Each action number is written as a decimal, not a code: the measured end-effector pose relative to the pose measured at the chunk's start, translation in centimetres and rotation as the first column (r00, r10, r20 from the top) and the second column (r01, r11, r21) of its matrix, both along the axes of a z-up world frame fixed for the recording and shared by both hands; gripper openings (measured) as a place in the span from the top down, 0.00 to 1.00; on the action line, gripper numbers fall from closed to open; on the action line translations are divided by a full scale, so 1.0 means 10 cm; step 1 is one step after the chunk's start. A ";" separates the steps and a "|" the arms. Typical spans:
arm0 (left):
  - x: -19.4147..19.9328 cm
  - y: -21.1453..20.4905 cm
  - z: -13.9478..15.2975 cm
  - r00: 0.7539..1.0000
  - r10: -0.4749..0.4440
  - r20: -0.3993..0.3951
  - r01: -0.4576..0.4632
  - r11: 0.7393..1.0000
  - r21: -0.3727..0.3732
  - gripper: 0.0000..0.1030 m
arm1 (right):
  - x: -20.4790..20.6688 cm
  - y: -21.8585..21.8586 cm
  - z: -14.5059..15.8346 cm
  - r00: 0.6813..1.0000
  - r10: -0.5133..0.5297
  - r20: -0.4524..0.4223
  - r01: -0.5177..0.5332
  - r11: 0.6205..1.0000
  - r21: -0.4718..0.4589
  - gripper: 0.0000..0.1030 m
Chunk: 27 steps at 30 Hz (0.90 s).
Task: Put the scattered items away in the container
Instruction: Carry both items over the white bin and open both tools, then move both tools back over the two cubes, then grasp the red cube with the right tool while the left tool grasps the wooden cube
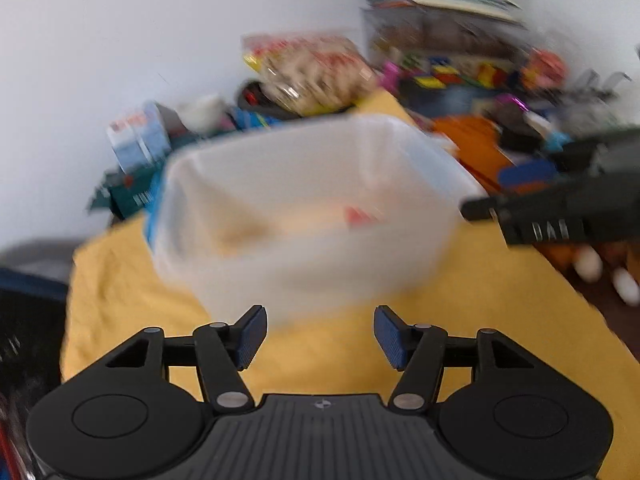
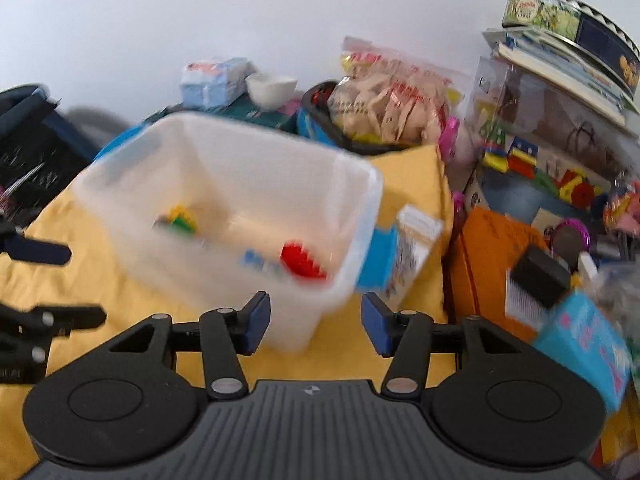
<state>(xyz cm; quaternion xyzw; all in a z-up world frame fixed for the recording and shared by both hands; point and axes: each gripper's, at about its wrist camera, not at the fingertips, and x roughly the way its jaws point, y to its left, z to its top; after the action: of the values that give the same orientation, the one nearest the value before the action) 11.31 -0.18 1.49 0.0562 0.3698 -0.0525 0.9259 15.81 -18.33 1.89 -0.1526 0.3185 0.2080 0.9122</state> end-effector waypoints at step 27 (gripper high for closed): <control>-0.46 -0.31 -0.75 0.975 -0.097 -0.200 0.115 0.990 0.079 0.60 | -0.90 -0.11 -0.95 0.930 0.249 -0.272 -0.270 0.962 -0.044 0.51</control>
<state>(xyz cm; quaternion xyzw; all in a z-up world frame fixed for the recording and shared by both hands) 6.67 -3.23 -5.98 0.1123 0.4576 -0.0904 0.8774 6.85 -19.47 -7.62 -0.2012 0.4221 0.3320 0.8192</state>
